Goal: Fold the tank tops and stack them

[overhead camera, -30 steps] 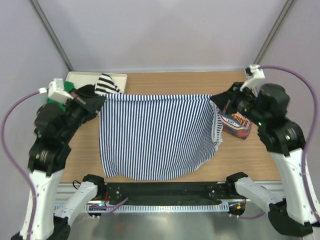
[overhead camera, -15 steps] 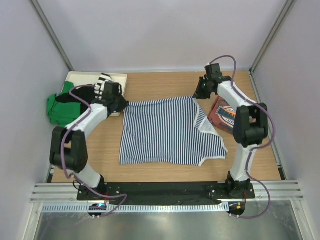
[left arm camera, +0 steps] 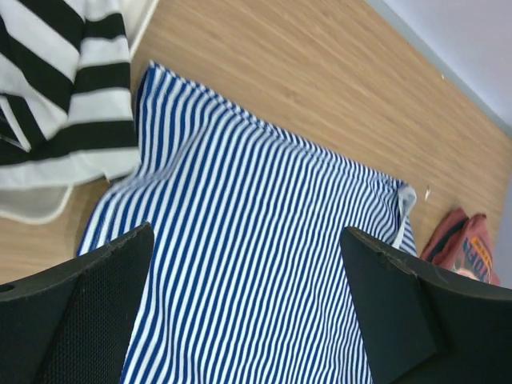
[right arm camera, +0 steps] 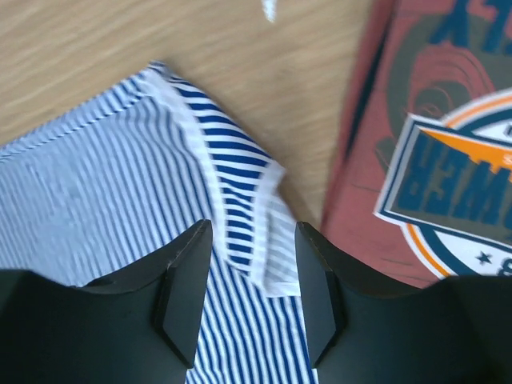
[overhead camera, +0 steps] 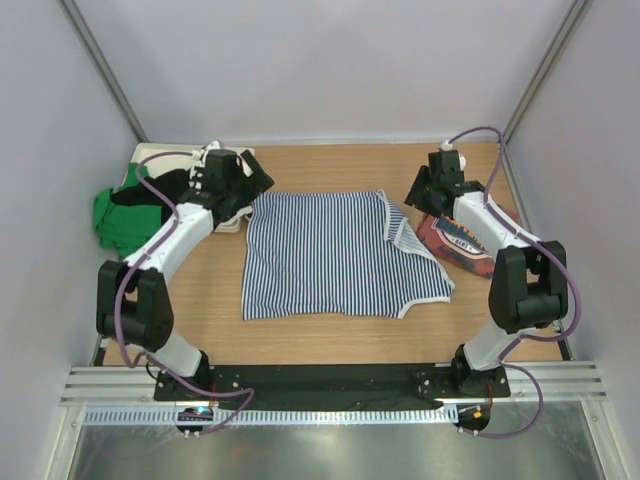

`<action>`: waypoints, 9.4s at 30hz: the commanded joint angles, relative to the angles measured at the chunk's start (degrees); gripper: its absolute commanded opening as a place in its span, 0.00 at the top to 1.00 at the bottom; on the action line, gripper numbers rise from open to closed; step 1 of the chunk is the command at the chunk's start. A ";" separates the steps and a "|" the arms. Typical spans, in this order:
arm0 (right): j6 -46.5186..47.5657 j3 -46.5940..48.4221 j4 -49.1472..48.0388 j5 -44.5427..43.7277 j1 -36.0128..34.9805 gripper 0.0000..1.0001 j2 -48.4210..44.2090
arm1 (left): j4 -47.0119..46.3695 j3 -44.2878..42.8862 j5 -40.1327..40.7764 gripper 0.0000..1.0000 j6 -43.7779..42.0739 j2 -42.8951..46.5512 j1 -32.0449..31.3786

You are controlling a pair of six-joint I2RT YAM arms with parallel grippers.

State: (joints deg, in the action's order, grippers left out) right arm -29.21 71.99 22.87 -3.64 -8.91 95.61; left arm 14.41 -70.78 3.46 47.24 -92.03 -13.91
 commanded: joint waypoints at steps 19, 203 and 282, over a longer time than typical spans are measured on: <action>-8.06 -10.02 -4.68 -15.26 15.15 0.56 2.30 | -1.49 22.26 -1.35 0.02 -2.07 14.94 -12.01; -18.42 -43.51 9.91 -8.04 -25.02 0.61 -40.50 | 13.36 48.55 5.06 1.00 24.74 38.16 -17.55; -6.39 -21.28 2.79 -2.51 -10.17 0.99 -14.60 | 17.05 21.14 1.19 1.00 12.79 18.47 2.13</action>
State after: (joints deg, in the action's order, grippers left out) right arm -37.80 47.57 27.42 -4.75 -19.92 78.22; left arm 33.26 -46.74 1.15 62.02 -71.55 -12.53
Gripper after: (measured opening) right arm 0.048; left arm 0.005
